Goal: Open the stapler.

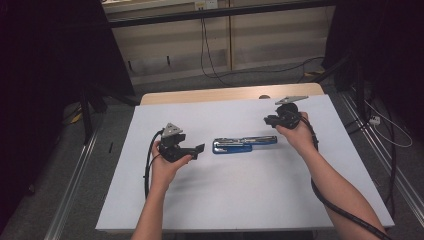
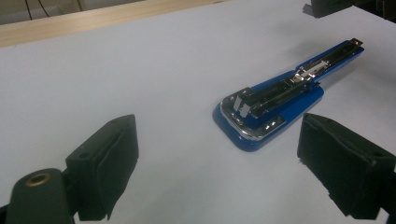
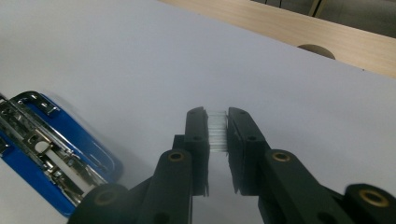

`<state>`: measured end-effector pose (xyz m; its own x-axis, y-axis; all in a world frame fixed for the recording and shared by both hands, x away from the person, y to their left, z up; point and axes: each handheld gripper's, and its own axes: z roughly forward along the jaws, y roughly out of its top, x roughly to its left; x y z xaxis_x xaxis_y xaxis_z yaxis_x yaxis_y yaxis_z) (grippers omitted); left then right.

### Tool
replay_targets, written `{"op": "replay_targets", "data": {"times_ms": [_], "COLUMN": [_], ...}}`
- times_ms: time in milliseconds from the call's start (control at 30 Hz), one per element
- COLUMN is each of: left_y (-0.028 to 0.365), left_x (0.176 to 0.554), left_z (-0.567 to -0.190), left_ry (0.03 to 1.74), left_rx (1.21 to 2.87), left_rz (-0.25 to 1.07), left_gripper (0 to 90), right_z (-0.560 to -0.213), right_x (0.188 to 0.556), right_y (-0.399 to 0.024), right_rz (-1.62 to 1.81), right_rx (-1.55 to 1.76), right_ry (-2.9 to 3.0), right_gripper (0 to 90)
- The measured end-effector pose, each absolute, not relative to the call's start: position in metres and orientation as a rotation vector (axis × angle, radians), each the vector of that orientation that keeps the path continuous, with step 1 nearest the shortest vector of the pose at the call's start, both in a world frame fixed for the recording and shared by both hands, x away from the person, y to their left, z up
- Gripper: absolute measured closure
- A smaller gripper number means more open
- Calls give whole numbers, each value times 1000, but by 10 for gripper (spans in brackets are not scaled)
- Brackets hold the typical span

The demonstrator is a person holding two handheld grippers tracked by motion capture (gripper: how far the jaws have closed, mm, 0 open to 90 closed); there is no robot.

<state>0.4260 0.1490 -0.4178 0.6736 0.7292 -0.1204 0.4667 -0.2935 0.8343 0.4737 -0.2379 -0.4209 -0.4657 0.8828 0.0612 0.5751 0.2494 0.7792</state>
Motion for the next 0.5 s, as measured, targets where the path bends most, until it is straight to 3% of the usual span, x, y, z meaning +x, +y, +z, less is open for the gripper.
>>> {"op": "replay_targets", "data": {"times_ms": [500], "left_y": [152], "left_x": [422], "left_z": [-416], "left_ry": [935], "left_rx": [1955], "left_rz": [348], "left_gripper": [104], "right_z": [-414], "right_x": [457], "right_y": [-229], "right_rz": [1128], "right_rx": [1235], "right_ry": [2214], "right_gripper": [789]}}
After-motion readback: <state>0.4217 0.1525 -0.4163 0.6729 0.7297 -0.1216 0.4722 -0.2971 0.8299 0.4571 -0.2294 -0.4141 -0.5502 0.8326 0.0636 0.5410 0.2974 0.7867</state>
